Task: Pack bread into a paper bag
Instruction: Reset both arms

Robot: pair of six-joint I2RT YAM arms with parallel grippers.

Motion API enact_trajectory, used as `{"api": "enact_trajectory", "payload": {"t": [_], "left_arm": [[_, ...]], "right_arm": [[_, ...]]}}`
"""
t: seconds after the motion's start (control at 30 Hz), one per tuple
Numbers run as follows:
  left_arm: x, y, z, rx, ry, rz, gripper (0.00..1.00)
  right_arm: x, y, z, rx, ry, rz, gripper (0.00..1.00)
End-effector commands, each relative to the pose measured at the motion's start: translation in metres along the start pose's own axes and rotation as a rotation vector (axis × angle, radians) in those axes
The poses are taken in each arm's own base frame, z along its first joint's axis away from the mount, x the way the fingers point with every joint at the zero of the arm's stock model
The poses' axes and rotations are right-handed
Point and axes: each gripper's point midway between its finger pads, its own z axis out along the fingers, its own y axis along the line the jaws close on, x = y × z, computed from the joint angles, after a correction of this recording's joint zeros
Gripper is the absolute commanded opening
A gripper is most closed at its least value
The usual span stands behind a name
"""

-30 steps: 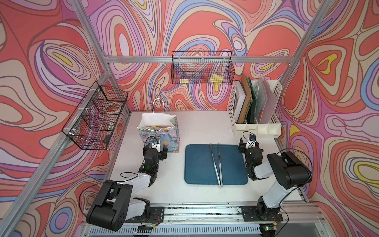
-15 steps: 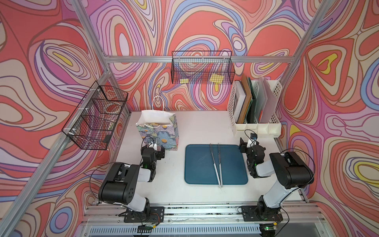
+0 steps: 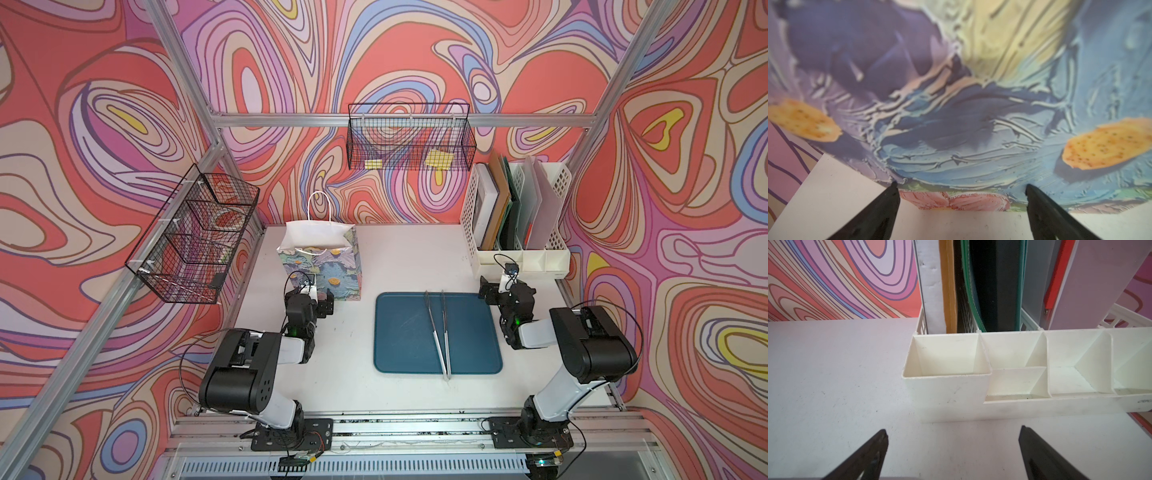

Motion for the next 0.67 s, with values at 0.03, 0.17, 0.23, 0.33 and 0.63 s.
{"api": "enact_trajectory", "payload": {"t": [0.03,0.17,0.23,0.33,0.63], "left_arm": [[-0.0023,-0.0005,0.0020,0.009,-0.003,-0.012,1.00],[-0.0022,0.0001,0.0020,0.007,-0.003,-0.013,1.00],[-0.0028,0.0001,0.0022,0.008,-0.004,-0.014,1.00],[-0.0021,-0.0006,0.0028,0.011,0.001,-0.014,1.00],[-0.0009,0.0023,0.0046,0.023,0.015,-0.035,1.00]], "right_arm": [[-0.0072,-0.0031,0.0008,0.010,-0.011,0.014,0.98],[-0.0069,-0.0031,0.0008,0.010,-0.010,0.014,0.98],[-0.0071,-0.0032,0.0008,0.010,-0.011,0.013,0.98],[-0.0069,-0.0032,0.0008,0.010,-0.010,0.013,0.98],[-0.0072,-0.0035,0.0008,0.011,-0.011,0.014,0.98]]}}
